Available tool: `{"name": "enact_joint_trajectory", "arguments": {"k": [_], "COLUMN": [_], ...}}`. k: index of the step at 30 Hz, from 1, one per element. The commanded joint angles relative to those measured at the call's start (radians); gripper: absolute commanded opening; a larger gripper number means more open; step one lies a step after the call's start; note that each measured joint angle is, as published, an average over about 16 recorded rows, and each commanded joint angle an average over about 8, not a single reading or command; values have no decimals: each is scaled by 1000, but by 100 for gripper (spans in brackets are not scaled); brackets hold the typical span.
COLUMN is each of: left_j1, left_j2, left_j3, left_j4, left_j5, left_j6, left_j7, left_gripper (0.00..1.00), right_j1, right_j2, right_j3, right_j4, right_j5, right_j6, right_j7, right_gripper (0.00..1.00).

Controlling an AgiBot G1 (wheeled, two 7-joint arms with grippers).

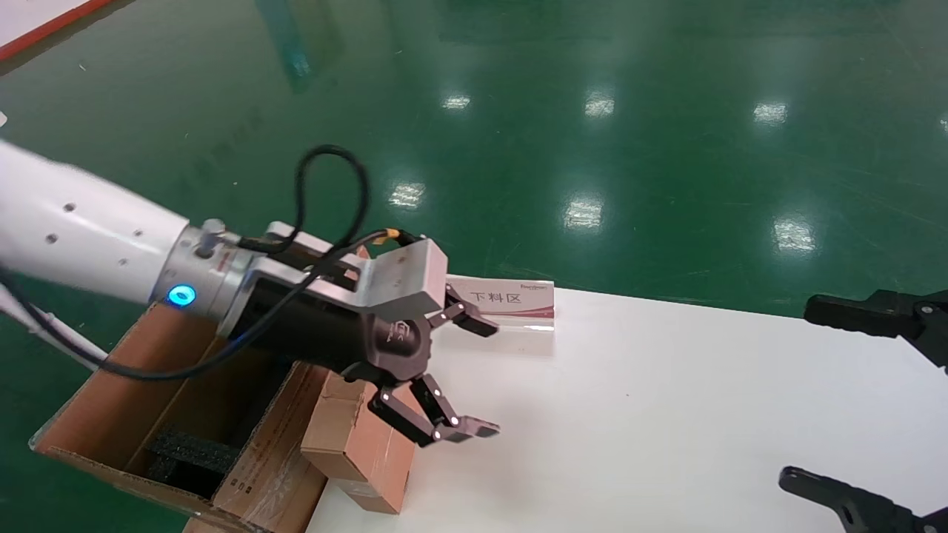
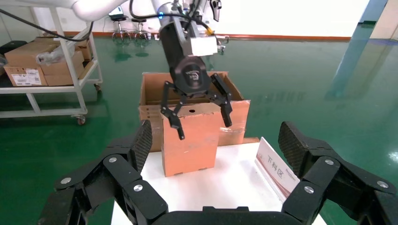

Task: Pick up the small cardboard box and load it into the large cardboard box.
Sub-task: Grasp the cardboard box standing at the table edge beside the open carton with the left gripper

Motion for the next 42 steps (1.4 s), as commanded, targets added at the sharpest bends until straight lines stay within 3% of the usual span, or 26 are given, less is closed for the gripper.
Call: {"name": "enact_joint_trajectory", "arguments": {"k": [1,22,30,42], "left_j1": [-56,-556,-700,-802], "left_j2": [17,60,79,86], "left_j3": [46,657,879,1084], "left_j4": [0,-6,-8,-9], "left_j5": [67,220,153,96], "left_j6": [17,29,22,2], "left_j7": [-43,-522,-656,-819], "left_gripper": [100,100,100,100], "right_j1": [0,0,0,1], "right_j2": [0,1,1,1], "right_j3": [0,-2,-2,-3], "right_j4": [0,0,0,0], "right_j5": [0,1,2,2], "right_j6": [0,1,1,1], "right_j7": [0,-1,-1,-2], "right_gripper": [100,100,100,100]}}
